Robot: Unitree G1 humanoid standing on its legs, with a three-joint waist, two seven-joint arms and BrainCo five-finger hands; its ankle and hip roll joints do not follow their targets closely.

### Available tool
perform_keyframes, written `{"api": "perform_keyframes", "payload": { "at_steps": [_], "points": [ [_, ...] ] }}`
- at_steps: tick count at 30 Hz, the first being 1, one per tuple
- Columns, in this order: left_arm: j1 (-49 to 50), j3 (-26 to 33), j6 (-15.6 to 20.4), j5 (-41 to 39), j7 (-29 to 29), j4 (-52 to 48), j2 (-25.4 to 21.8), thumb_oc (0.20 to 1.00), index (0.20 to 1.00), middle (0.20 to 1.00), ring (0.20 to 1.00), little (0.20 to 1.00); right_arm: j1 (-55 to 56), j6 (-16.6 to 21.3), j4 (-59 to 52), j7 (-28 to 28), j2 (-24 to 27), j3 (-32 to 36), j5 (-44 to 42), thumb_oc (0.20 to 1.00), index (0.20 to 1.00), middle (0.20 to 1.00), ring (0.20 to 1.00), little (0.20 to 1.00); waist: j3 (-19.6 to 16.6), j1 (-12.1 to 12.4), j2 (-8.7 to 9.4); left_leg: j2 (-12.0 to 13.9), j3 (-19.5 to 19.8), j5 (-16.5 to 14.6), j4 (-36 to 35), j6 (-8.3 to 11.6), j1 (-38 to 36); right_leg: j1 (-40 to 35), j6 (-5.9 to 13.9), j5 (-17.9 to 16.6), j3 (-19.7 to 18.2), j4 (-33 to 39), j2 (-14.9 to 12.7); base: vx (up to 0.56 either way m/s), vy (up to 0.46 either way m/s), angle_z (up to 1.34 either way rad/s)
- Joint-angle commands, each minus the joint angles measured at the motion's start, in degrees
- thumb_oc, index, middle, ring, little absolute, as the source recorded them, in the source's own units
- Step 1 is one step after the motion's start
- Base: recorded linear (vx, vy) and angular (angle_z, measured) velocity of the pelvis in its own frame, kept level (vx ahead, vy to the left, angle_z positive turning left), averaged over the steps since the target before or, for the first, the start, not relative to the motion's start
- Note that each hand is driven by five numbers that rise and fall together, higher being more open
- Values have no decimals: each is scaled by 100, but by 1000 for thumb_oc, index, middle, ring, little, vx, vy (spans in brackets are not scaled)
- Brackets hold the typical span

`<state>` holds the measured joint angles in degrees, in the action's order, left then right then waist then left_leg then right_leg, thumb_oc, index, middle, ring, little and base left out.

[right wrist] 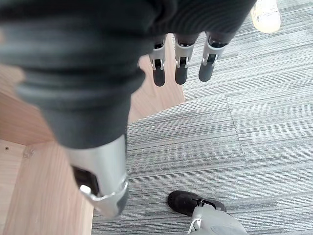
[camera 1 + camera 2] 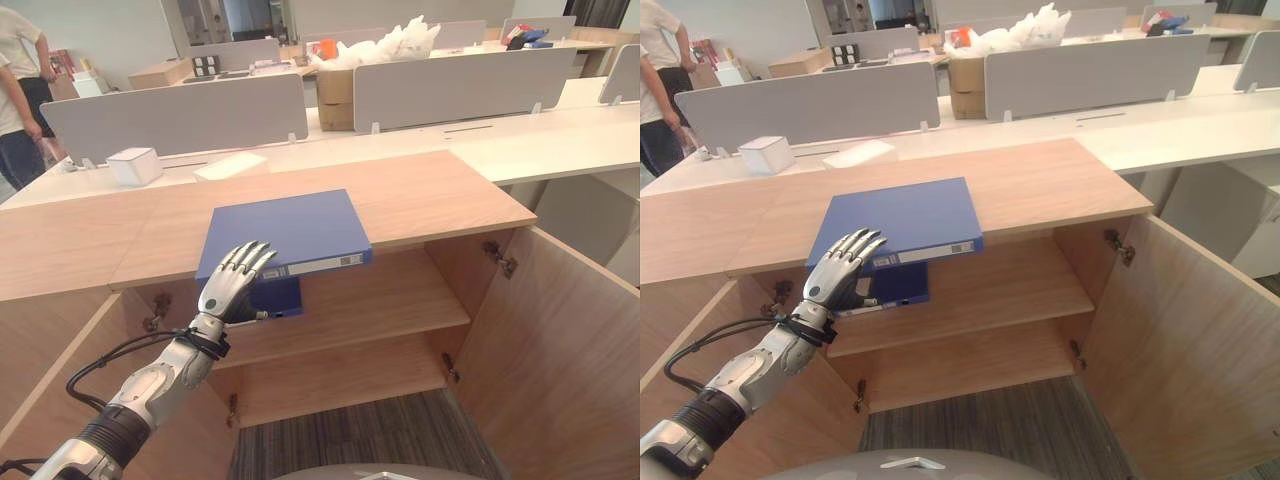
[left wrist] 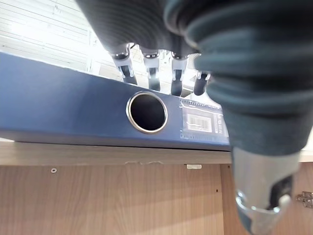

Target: Put the empty folder in the office cabinet

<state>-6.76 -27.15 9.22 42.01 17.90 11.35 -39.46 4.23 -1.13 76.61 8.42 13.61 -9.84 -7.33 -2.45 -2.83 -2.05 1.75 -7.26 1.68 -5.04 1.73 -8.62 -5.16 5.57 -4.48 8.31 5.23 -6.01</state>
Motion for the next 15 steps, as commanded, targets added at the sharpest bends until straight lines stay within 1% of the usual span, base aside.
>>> {"api": "perform_keyframes", "payload": {
  "at_steps": [1,15],
  "points": [
    [-799,196,-34,49,138,320,-134,1000,1000,1000,1000,1000,-431,93,347,166,36,-219,177,1000,1000,1000,1000,1000,89,-95,256,35,286,-819,4,170,-197,-178,196,543,48,-23,-11,0,0,0],
    [-893,275,-161,43,273,562,-54,1000,1000,1000,1000,1000,-424,111,331,172,18,-262,173,1000,1000,1000,1000,1000,76,-115,269,34,277,-809,4,175,-205,-181,190,541,28,-23,-7,0,0,0]
  ]
}}
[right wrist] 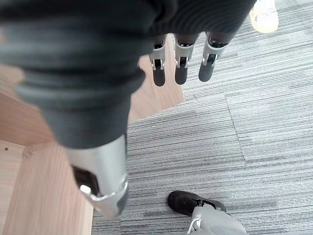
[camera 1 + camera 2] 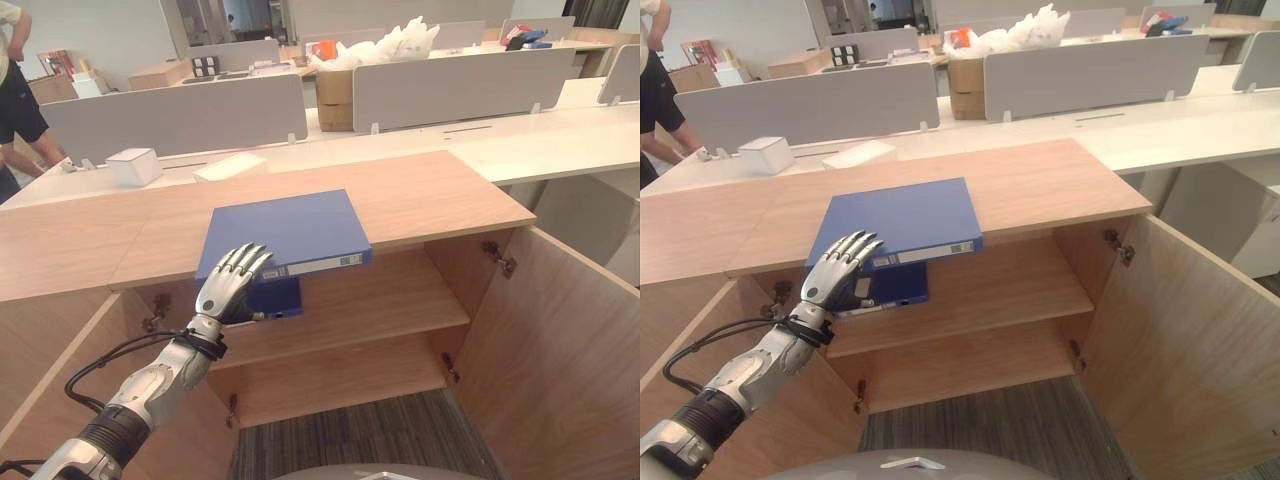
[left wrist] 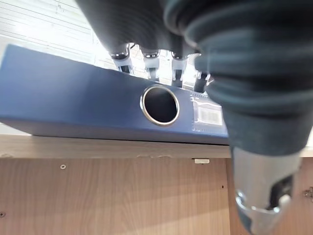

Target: Put the empty folder in the office cabinet

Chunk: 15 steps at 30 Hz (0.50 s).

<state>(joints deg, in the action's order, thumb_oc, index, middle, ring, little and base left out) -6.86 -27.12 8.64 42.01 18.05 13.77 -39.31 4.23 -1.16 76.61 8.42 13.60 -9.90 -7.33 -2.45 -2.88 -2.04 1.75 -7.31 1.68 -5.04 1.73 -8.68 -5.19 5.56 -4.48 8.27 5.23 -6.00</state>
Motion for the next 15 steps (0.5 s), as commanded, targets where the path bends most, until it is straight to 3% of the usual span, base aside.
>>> {"api": "perform_keyframes", "payload": {
  "at_steps": [1,15],
  "points": [
    [-884,271,-103,43,259,321,-68,1000,1000,1000,1000,1000,-424,114,330,171,19,-256,173,1000,1000,1000,1000,1000,75,-109,268,34,282,-809,4,175,-199,-177,190,542,32,-23,-8,0,0,0],
    [-880,544,-345,-18,442,652,24,1000,1000,1000,1000,1000,-429,105,332,169,17,-252,180,1000,1000,1000,1000,1000,85,-119,283,26,279,-808,4,170,-195,-174,184,540,12,-23,-8,0,0,0]
  ]
}}
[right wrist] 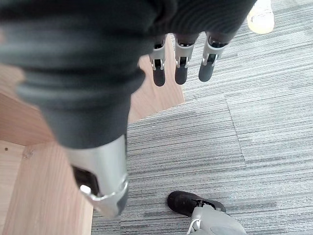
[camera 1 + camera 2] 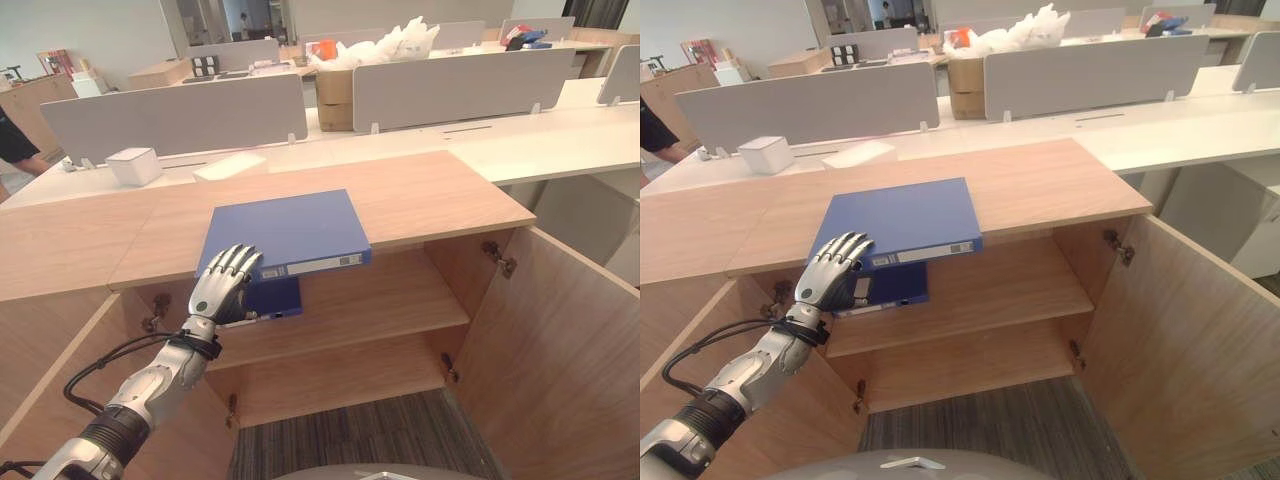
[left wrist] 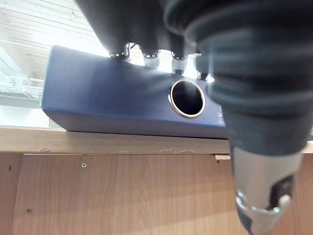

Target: Put the empty folder in the office cabinet

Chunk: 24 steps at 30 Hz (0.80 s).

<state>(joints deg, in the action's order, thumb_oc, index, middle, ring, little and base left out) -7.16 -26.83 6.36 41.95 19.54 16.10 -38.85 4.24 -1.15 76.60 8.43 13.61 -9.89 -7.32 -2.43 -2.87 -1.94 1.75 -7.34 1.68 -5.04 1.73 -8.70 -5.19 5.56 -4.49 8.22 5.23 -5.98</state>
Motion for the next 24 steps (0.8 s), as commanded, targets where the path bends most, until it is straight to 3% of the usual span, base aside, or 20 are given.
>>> {"api": "perform_keyframes", "payload": {
  "at_steps": [1,24],
  "points": [
    [-875,531,-135,-13,303,421,-35,1000,1000,1000,1000,1000,-432,101,330,170,21,-252,178,1000,1000,1000,1000,1000,78,-122,275,26,281,-807,4,171,-190,-173,184,543,13,-23,-8,0,0,0],
    [-1529,496,-338,-11,432,776,-276,1000,1000,1000,1000,1000,-404,147,267,112,33,-340,137,1000,1000,1000,1000,1000,61,-198,287,46,223,-800,4,199,-182,-135,206,531,-26,-23,0,1,0,-1]
  ]
}}
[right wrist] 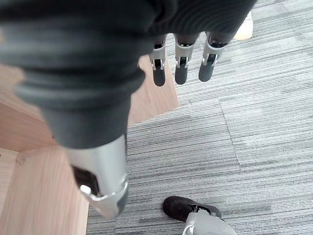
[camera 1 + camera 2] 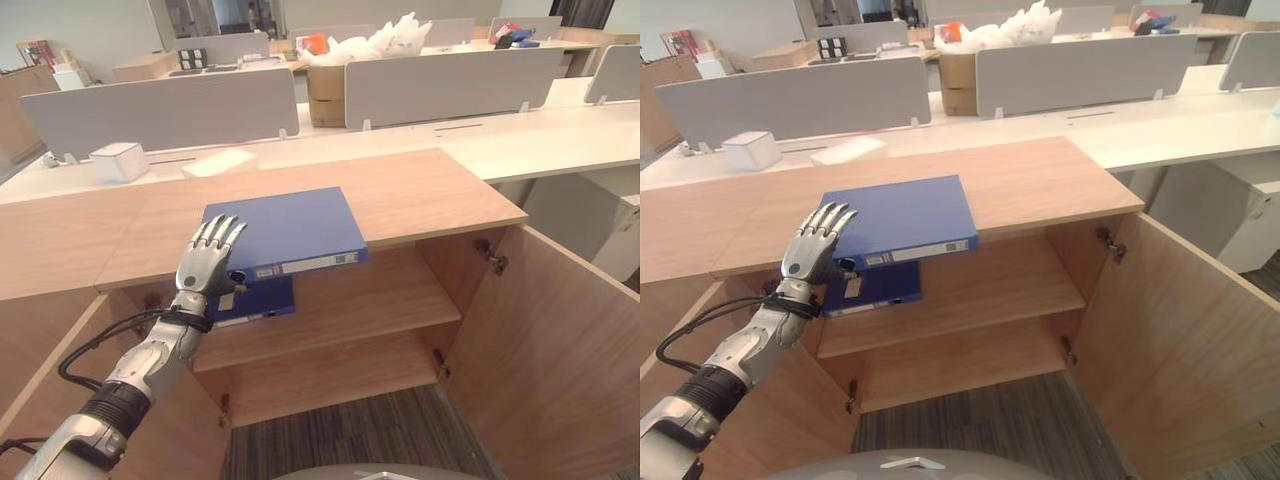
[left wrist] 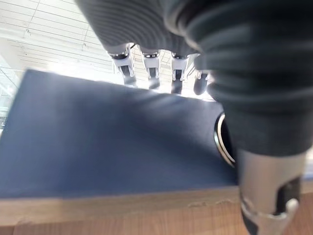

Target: Put the empty folder in the office cabinet

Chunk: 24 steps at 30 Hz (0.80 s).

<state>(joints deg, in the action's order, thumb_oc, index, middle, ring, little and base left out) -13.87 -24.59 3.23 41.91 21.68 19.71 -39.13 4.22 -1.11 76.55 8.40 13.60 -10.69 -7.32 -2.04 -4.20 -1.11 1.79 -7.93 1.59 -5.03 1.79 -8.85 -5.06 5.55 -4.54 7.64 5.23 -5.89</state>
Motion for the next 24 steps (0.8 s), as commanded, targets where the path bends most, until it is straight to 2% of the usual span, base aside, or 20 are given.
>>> {"api": "perform_keyframes", "payload": {
  "at_steps": [1,24],
  "points": [
    [-846,255,-21,-15,208,428,-234,1000,1000,1000,1000,1000,-401,147,267,120,31,-253,121,1000,1000,1000,1000,1000,21,-73,207,42,276,-796,3,192,-167,-146,206,535,22,-23,-8,2,-2,-9],
    [-732,69,13,-156,113,912,-6,1000,1000,1000,1000,1000,-376,169,298,158,49,-181,42,1000,1000,1000,1000,1000,23,-106,200,28,241,-766,3,183,-118,-97,209,506,-16,-23,-9,0,0,-1]
  ]
}}
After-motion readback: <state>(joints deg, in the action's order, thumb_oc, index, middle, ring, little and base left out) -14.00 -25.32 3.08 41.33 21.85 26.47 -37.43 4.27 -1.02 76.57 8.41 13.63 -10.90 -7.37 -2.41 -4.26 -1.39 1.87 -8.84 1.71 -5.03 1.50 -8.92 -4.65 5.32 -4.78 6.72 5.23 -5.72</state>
